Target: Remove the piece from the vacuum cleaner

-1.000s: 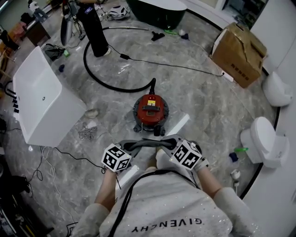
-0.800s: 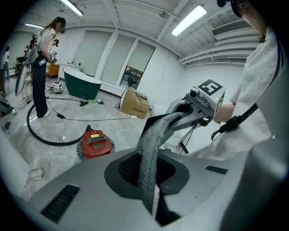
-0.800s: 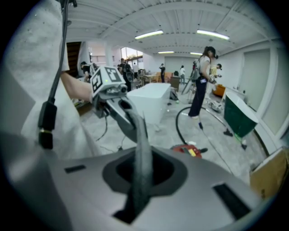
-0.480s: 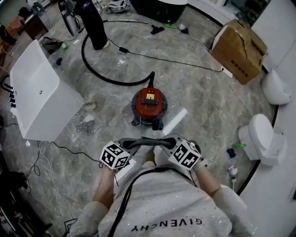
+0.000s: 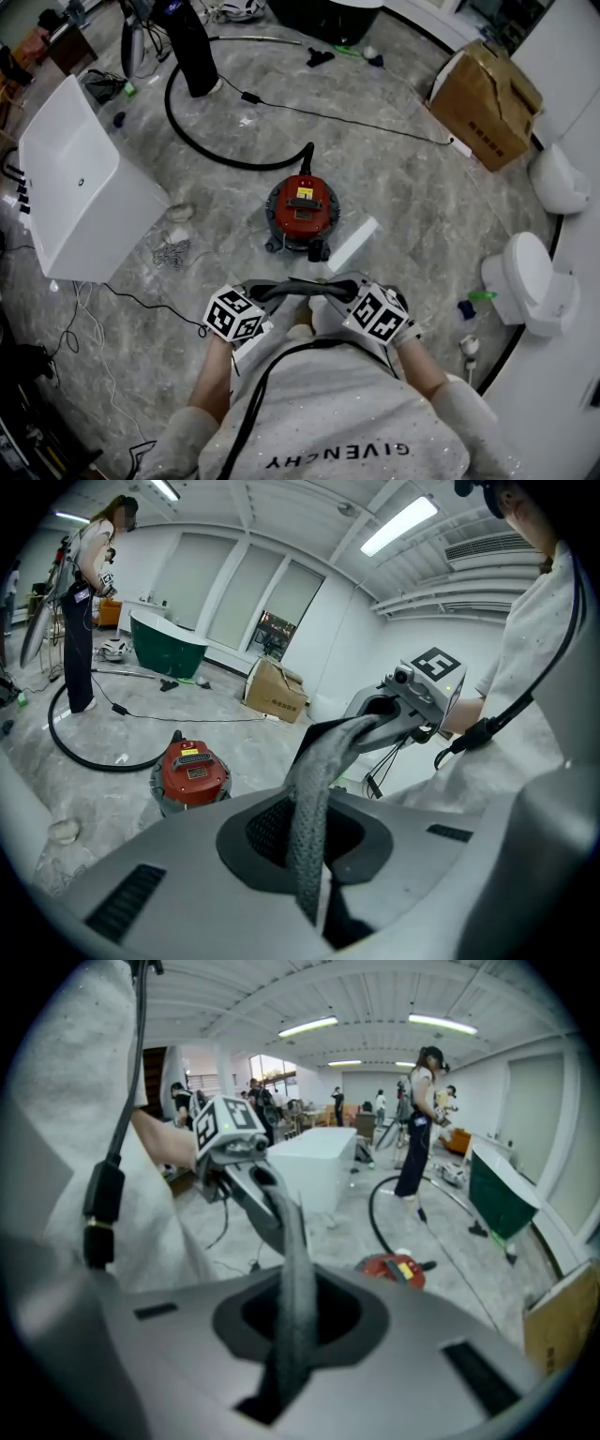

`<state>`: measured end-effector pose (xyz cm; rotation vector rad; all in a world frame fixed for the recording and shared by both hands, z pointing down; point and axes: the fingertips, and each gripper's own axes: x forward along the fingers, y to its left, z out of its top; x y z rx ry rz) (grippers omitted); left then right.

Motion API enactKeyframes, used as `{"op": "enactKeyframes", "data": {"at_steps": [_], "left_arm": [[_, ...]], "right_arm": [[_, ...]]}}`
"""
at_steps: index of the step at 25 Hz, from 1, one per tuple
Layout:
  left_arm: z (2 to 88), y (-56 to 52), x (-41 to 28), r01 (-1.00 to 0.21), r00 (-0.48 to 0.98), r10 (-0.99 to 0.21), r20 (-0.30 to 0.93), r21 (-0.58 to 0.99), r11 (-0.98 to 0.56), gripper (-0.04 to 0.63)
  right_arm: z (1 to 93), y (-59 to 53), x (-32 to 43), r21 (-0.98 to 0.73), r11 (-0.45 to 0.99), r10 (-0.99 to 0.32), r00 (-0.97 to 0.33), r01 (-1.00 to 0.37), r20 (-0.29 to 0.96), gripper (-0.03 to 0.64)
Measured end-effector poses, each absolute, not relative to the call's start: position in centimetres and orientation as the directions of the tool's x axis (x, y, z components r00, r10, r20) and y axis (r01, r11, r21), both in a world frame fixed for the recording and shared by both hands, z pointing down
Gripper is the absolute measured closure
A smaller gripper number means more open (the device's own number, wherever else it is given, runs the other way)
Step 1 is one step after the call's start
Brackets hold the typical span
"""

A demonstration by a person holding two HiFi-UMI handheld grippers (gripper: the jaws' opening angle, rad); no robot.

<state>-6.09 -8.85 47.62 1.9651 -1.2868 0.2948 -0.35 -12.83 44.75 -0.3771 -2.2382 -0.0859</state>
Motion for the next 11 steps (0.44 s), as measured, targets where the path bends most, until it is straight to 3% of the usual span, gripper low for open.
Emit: {"op": "enactKeyframes", "data": {"at_steps": [11], "left_arm": [[48.32, -8.75, -5.91, -0.849, 0.487, -0.673, 0.557, 0.483, -0.215, 0.561]], "right_arm": [[45.41, -12.51, -0.03, -0.069, 0.957, 0.23, -0.594, 0.281, 0.771, 0.58]]}}
